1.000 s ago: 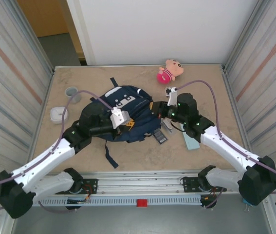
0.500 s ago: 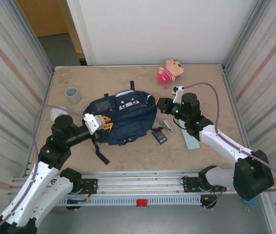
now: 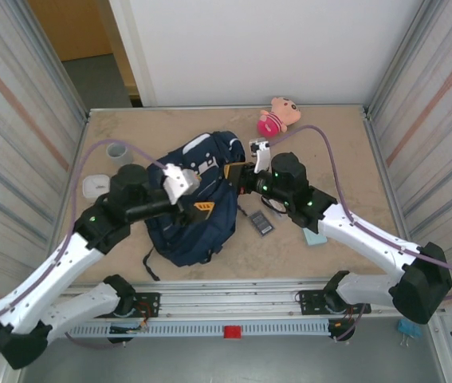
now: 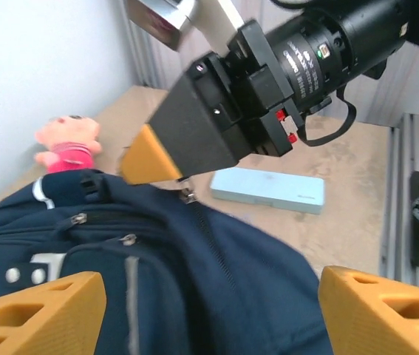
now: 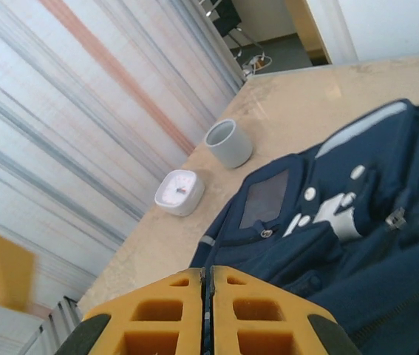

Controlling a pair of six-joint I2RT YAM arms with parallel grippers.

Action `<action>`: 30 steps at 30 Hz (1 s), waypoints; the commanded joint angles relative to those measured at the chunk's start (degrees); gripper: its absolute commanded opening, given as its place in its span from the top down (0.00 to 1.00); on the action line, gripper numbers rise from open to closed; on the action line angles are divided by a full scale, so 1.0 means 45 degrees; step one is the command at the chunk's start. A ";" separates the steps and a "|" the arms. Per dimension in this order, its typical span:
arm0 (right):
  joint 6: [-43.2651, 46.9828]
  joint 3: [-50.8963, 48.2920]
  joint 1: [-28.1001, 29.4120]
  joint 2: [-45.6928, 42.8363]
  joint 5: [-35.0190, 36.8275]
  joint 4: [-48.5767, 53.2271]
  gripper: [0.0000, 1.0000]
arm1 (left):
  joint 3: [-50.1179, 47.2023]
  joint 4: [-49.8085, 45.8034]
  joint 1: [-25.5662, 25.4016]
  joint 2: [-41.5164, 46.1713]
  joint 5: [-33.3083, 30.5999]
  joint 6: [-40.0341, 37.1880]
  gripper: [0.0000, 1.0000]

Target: Pack books, pencil case, and school supplies into a backpack

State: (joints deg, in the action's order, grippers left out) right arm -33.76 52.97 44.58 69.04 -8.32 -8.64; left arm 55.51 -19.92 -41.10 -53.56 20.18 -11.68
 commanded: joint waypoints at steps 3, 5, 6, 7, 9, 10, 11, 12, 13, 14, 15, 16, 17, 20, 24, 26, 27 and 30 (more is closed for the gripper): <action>0.0326 0.0903 0.0347 -0.0044 0.0325 -0.0891 1.00 | -0.0160 0.0229 -0.0206 -0.1112 -0.1556 0.1328 0.27; 0.0334 0.0929 0.0441 -0.0099 0.0324 -0.0878 1.00 | -0.0263 0.0233 -0.0221 -0.1451 -0.1712 0.1306 0.40; 0.0334 0.0917 0.0441 -0.0140 0.0379 -0.0839 1.00 | -0.0320 0.0186 -0.0220 -0.1522 -0.1687 0.1192 0.50; 0.0333 0.0863 0.0442 -0.0211 0.0506 -0.0786 1.00 | -0.0405 0.0181 -0.0221 -0.1512 -0.1639 0.1031 0.62; 0.0323 0.0718 0.0321 -0.0306 0.0745 -0.0662 1.00 | -0.0564 0.0116 -0.0217 -0.1320 -0.1507 0.0640 0.87; 0.0252 0.0616 0.0194 -0.0356 0.0833 -0.0600 1.00 | -0.0637 0.0098 -0.0216 -0.1104 -0.1419 0.0405 0.97; 0.0126 0.0487 0.0045 -0.0369 0.0882 -0.0579 1.00 | -0.0700 0.0105 -0.0219 -0.0881 -0.1338 0.0234 1.00; -0.0043 0.0310 -0.0132 -0.0369 0.0942 -0.0578 1.00 | -0.0761 0.0103 -0.0205 -0.0599 -0.1171 -0.0017 1.00; -0.0207 0.0111 -0.0373 -0.0363 0.0954 -0.0668 1.00 | -0.0825 0.0096 -0.0202 -0.0263 -0.0897 -0.0327 1.00; -0.0395 -0.0078 -0.0590 -0.0342 0.0947 -0.0765 1.00 | -0.0867 0.0082 -0.0183 -0.0011 -0.0715 -0.0564 1.00; -0.0601 -0.0300 -0.0857 -0.0305 0.0929 -0.0943 1.00 | -0.0896 0.0003 -0.0155 0.0286 -0.0536 -0.0805 1.00; -0.0676 -0.0531 -0.1100 -0.0228 0.0948 -0.1151 1.00 | -0.0889 -0.0080 -0.0115 0.0561 -0.0351 -0.0994 1.00; -0.0728 -0.0698 -0.1312 -0.0130 0.1038 -0.1255 1.00 | -0.0870 -0.0192 -0.0064 0.0768 -0.0181 -0.1158 1.00; -0.0911 -0.1087 -0.2114 0.0449 0.1377 -0.1510 1.00 | -0.0870 -0.0391 0.0191 0.1567 -0.0023 -0.1364 1.00; -0.1540 -0.1599 -0.3105 0.1772 0.1128 -0.2921 1.00 | -0.0873 -0.0714 0.0692 0.2433 -0.0175 -0.1704 1.00; -0.1776 -0.1645 -0.3292 0.2171 0.0826 -0.3492 1.00 | -0.0821 -0.1071 0.0986 0.2546 -0.0293 -0.1817 1.00; -0.1784 -0.1590 -0.3304 0.2221 0.0646 -0.3637 0.96 | -0.0794 -0.1269 0.1108 0.2527 -0.0359 -0.1917 1.00; -0.1410 -0.1295 -0.3285 0.1986 0.0366 -0.3263 0.69 | -0.0789 -0.1610 0.1172 0.2358 -0.0573 -0.2050 1.00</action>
State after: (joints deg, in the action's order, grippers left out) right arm -41.25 46.70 33.32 78.32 -11.92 -21.91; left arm 50.83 -26.96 -36.38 -45.78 17.93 -18.72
